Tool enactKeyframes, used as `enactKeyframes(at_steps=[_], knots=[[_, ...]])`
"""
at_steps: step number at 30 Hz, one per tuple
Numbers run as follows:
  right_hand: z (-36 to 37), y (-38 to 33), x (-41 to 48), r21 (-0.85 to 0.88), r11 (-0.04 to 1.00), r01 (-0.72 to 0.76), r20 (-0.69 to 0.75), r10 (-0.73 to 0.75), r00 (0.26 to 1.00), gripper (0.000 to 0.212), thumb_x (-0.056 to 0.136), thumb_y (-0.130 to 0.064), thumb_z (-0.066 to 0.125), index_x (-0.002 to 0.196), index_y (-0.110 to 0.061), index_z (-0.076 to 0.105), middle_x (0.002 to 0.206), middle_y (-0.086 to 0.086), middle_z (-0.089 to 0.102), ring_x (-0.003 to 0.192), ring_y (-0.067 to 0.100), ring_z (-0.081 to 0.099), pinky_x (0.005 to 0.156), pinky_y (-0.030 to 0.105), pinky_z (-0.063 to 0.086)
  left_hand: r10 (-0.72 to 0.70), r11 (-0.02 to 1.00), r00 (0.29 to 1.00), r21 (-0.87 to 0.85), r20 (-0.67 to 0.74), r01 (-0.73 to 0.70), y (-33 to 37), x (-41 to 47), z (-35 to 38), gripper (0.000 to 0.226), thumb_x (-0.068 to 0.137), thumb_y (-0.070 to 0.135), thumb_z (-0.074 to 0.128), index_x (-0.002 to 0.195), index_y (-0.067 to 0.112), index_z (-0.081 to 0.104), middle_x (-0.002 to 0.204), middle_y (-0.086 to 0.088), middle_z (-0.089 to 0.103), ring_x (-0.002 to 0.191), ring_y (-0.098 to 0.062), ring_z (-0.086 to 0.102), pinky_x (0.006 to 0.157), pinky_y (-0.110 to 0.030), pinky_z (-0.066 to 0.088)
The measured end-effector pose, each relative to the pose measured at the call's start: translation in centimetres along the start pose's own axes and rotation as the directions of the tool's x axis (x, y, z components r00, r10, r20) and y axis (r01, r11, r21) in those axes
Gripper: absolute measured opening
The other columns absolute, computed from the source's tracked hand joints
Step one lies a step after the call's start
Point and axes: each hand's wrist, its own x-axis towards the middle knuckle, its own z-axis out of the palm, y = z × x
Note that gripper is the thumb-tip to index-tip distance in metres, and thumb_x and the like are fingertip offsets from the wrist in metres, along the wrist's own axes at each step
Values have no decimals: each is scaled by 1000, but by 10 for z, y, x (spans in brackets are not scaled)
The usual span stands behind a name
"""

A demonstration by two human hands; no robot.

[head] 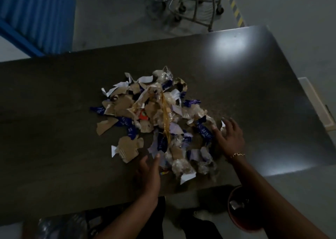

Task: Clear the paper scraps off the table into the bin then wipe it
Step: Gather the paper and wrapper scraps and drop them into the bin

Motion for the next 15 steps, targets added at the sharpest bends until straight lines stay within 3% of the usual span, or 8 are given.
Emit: enactKeyframes(at_steps=[2,3,5,7,10,12,15], knots=[[1,-4,7,-97,994,-55,77,62,995,72,91,-75,40,149,-33,45,163,4,31,148,30,28,115,52,29,-182,983,982,2,46,182,-6,2,4,87,70,88,55,145,46,40,154,0,39,134,-32,45,101,-59,48],[2,-6,8,-144,987,-74,97,89,991,67,94,-73,41,147,-33,46,162,5,33,147,31,28,114,51,30,-244,969,967,-16,80,246,-4,1,8,83,76,86,55,148,48,36,158,1,35,136,-34,43,95,-59,51],[7,-9,3,-209,974,-83,109,108,988,58,97,-68,42,142,-33,51,156,7,38,143,32,32,112,48,32,-325,942,940,-49,108,331,3,-2,17,77,86,76,57,153,50,29,162,1,28,140,-36,40,81,-55,54],[13,-14,-8,-222,971,-92,131,123,984,59,97,-68,41,143,-31,51,153,7,39,140,31,33,110,46,33,-356,928,925,-66,134,367,6,0,29,88,79,83,59,154,51,26,163,-1,29,141,-37,41,75,-53,56],[22,-17,-29,-193,977,-95,186,132,974,66,97,-70,38,148,-29,46,153,7,36,139,31,33,110,43,32,-310,950,945,-16,101,313,-5,16,50,112,44,103,53,144,55,35,157,-3,39,137,-36,45,97,-63,50],[31,-19,-42,-136,985,-103,218,131,967,73,93,-77,38,144,-26,49,151,9,37,137,33,34,110,43,32,-298,952,950,-52,92,303,-18,31,68,108,41,98,52,138,52,42,151,-3,44,134,-36,48,102,-65,46],[46,-26,-61,-25,988,-154,203,156,967,74,89,-78,44,131,-19,58,143,14,42,131,35,38,108,43,33,-266,950,959,-142,97,278,-14,24,87,101,45,90,58,134,44,52,140,-3,56,122,-33,59,97,-59,53]])
